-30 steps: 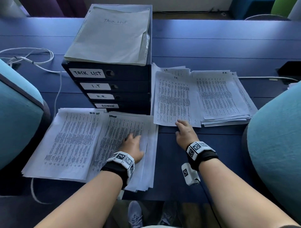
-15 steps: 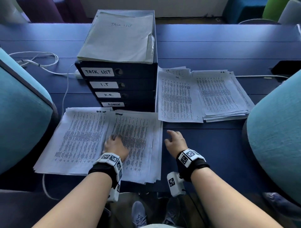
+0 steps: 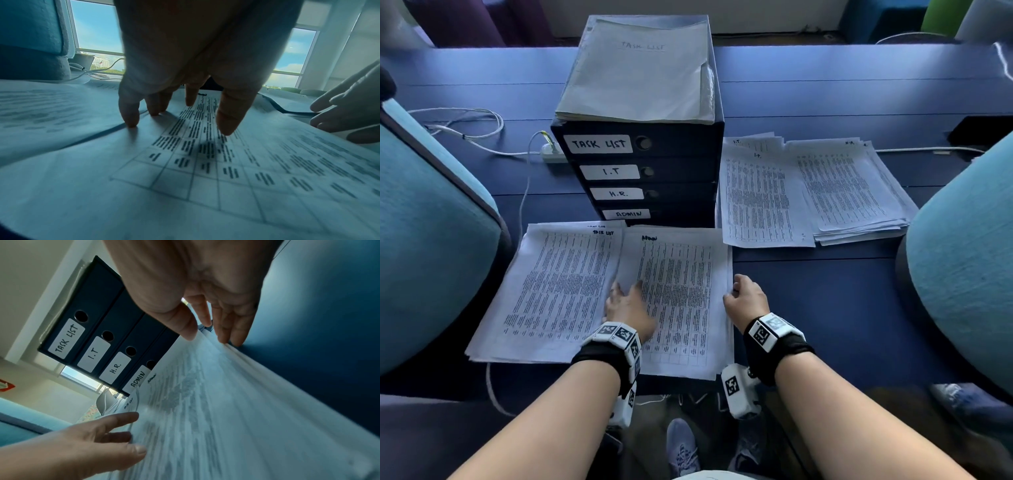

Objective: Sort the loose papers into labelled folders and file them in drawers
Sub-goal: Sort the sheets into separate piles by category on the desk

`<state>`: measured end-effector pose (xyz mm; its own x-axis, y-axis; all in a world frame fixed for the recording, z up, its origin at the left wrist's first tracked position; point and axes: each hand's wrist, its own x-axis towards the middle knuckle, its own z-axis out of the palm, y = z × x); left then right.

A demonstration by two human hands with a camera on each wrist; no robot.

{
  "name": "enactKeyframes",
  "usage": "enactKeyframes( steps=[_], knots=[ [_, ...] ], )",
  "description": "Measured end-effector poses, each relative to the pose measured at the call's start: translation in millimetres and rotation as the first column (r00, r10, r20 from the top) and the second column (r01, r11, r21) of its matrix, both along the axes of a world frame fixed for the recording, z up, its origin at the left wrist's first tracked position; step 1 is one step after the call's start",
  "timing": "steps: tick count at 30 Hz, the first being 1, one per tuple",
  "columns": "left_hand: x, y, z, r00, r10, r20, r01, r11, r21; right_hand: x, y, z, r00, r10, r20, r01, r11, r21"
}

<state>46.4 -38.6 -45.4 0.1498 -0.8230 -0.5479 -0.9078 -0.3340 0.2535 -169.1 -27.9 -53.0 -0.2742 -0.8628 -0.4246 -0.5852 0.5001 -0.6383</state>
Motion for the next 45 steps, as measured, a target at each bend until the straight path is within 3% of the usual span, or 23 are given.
enactKeyframes(
  steps=[4,11,19,23,32,37,39,45],
  knots=[
    [-2,0,0,0.998,-0.062,0.020,0.062,0.997,-0.041,5,-1,1,1.000,-0.027,0.000,0.027,0.999,0.023],
    [-6,-1,6,0.999,0.029,-0.040,-0.030,1.000,-0.006,12,1,6,0.996,-0.084,0.010,0.083,0.992,0.095],
    [-2,-3,3,0.997,-0.001,-0.074,-0.001,0.999,-0.038,18,1,13,0.982,-0.174,0.071,0.171,0.984,0.050],
    [0,-7,6,0.996,0.003,-0.092,-0.004,1.000,-0.017,15,-9,16,0.964,-0.242,0.106,0.230,0.966,0.113],
    [1,-9,3,0.995,0.001,-0.099,-0.004,0.999,-0.039,28,-10,13,0.989,-0.145,0.030,0.131,0.953,0.271],
    [4,-11,0,0.994,0.018,-0.112,-0.021,1.000,-0.021,29,-7,16,0.915,-0.289,0.282,0.242,0.951,0.192],
    [7,-13,1,0.989,0.040,-0.142,-0.045,0.999,-0.026,26,-3,18,0.922,-0.267,0.282,0.232,0.961,0.150],
    [16,-19,5,0.969,0.105,-0.223,-0.125,0.989,-0.077,10,17,33,0.962,-0.017,0.274,0.021,1.000,-0.013]
  ],
)
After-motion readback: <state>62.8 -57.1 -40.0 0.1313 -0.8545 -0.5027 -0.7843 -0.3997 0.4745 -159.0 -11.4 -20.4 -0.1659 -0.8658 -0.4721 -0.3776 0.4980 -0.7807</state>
